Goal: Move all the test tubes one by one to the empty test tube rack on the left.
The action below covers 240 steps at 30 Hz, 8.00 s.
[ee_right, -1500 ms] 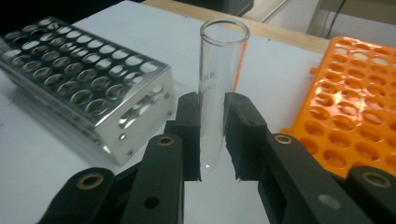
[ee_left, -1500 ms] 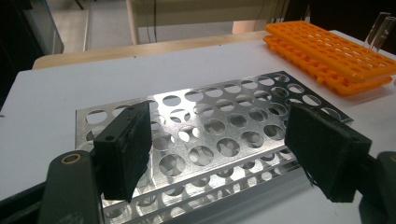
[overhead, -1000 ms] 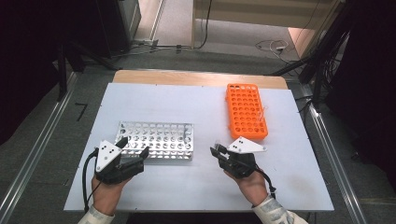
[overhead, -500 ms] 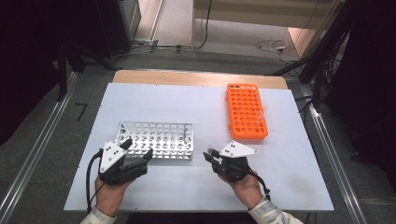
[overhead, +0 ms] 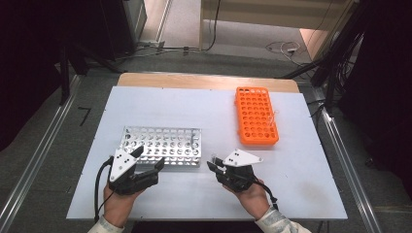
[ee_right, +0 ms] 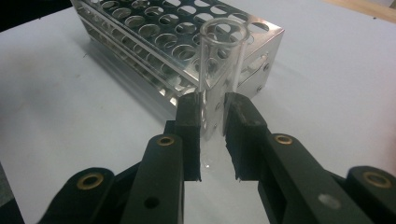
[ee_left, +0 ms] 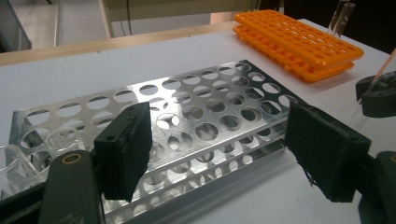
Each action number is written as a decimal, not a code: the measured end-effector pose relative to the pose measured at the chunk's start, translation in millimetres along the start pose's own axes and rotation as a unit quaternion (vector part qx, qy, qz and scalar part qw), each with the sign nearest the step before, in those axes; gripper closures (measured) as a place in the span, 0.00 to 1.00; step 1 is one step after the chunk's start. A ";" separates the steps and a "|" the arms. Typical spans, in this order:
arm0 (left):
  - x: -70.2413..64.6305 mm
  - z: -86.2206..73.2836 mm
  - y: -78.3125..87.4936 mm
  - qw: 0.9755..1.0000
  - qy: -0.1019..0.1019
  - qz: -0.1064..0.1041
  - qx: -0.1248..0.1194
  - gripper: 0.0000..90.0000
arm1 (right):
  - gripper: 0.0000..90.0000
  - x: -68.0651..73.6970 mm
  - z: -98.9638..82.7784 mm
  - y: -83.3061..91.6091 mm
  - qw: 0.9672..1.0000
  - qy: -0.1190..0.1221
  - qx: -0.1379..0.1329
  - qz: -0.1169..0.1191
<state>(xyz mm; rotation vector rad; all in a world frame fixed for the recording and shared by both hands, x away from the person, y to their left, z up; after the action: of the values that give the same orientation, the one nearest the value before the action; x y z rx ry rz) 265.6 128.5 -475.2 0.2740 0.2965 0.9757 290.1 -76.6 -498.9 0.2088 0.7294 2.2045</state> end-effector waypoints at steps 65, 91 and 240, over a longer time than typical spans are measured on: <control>-75.9 -6.6 -26.4 0.987 -0.046 -0.151 0.023 0.83 | 0.81 72.0 3.4 -17.9 0.996 0.048 0.005 0.072; -50.7 13.0 -7.0 0.992 -0.017 -0.126 -0.010 0.84 | 0.27 51.0 3.8 -8.1 0.997 0.026 0.015 0.069; 8.8 4.0 -0.8 1.000 0.005 0.010 -0.017 0.28 | 0.81 -218.1 -21.9 -17.6 0.963 -0.126 -0.002 -0.240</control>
<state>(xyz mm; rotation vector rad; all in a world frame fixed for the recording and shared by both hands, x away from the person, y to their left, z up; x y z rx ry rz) 272.3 135.1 -472.8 0.2414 0.2854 1.0018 440.7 -236.6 -508.6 0.2729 0.5634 1.6807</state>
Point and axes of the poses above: each handheld gripper's, and its own axes: y roughly backward along the jaws, z roughly out of its top, x roughly to its left, the point moved 9 cm from there along -y, roughly forward along the jaws, and after that the axes turned 9 degrees about -z, right-handed, at the moved point
